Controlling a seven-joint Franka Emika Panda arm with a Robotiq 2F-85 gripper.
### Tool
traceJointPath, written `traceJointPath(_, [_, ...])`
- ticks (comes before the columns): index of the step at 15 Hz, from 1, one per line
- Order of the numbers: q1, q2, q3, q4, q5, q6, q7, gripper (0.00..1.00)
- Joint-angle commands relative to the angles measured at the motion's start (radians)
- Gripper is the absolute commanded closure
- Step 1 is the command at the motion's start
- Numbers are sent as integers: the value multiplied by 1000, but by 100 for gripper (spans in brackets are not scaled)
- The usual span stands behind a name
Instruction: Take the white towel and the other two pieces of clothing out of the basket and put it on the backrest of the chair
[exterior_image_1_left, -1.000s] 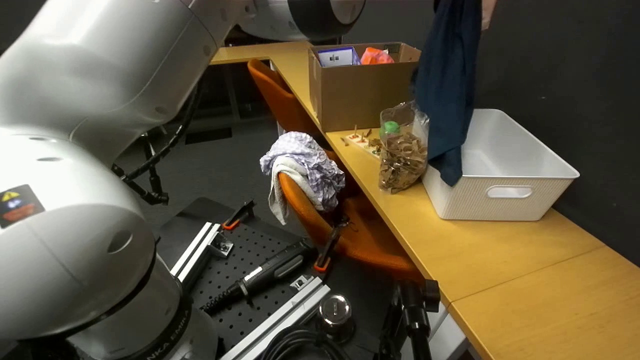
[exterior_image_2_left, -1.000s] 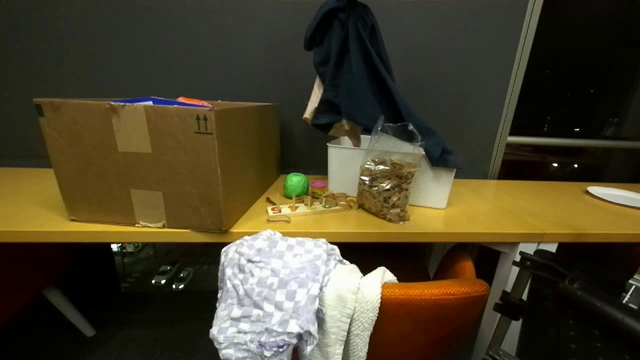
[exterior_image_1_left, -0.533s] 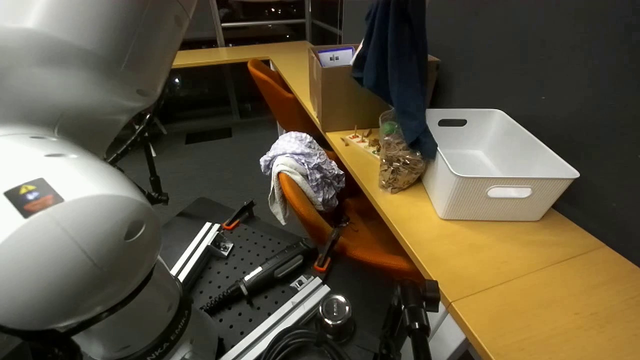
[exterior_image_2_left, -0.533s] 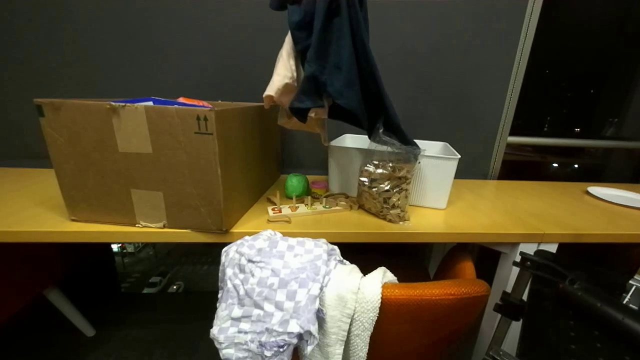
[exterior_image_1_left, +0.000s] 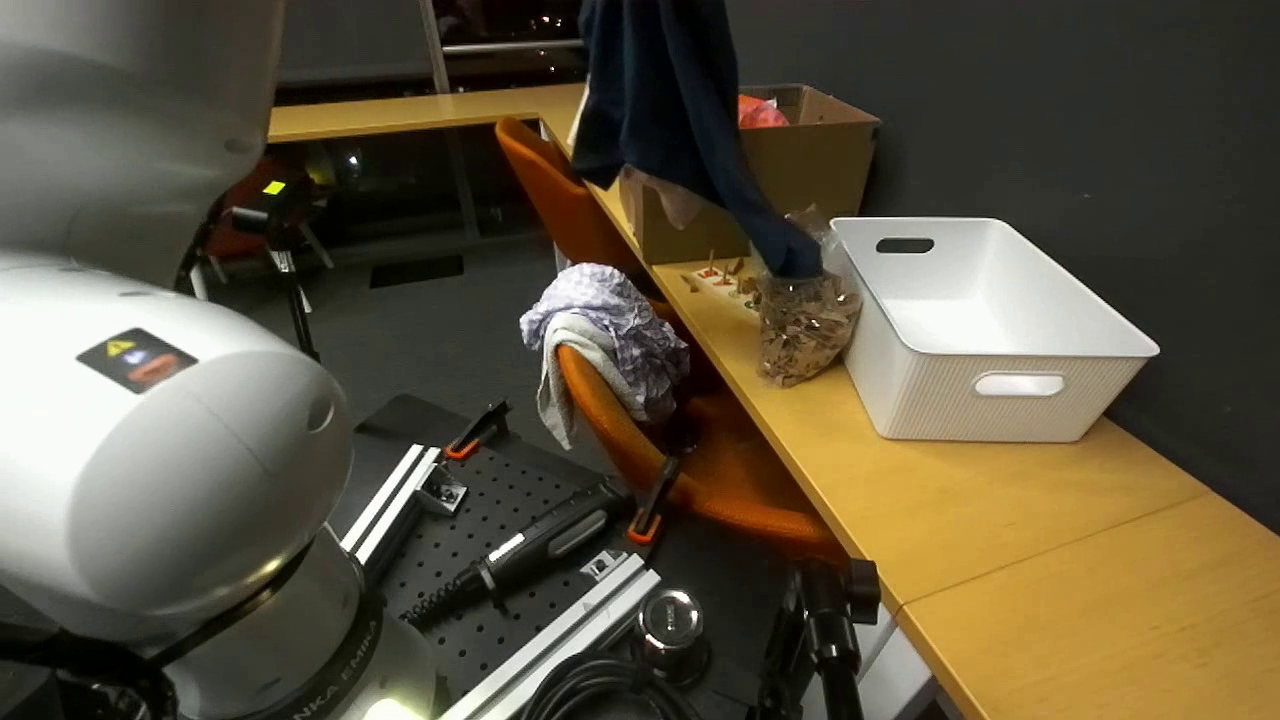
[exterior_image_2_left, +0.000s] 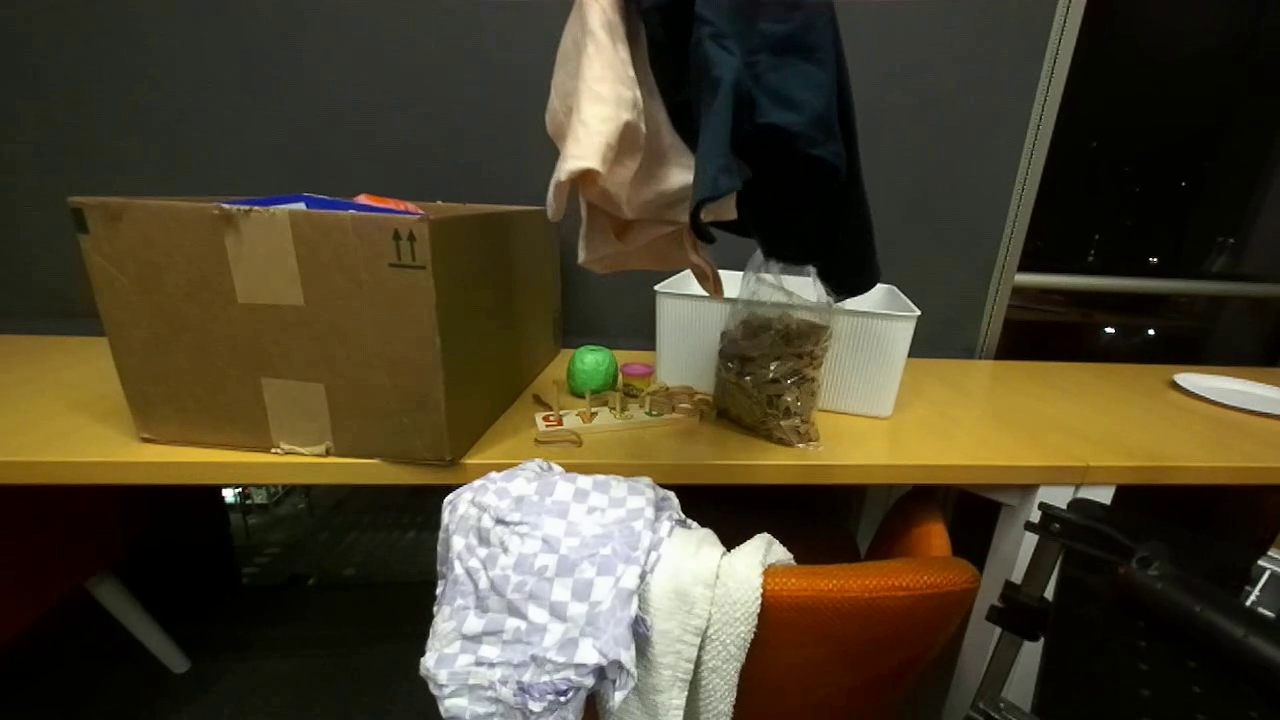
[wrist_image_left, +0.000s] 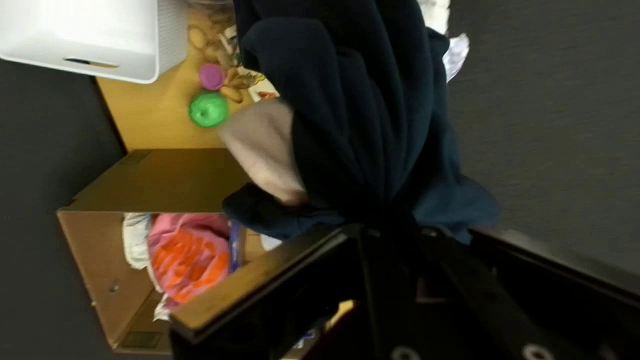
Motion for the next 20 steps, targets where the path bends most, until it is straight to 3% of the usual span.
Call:
traceJointPath(1, [85, -67, 27, -46, -11, -144, 16, 98])
traceJointPath(6, [191, -29, 31, -57, -69, -147, -14, 98])
traceJointPath(7, [210, 37, 22, 36, -98, -180, -8, 98])
traceJointPath(10, [213, 61, 19, -11, -129, -146, -2, 98])
traceJointPath(20, [149, 260, -15, -9, -155, -20, -17, 98])
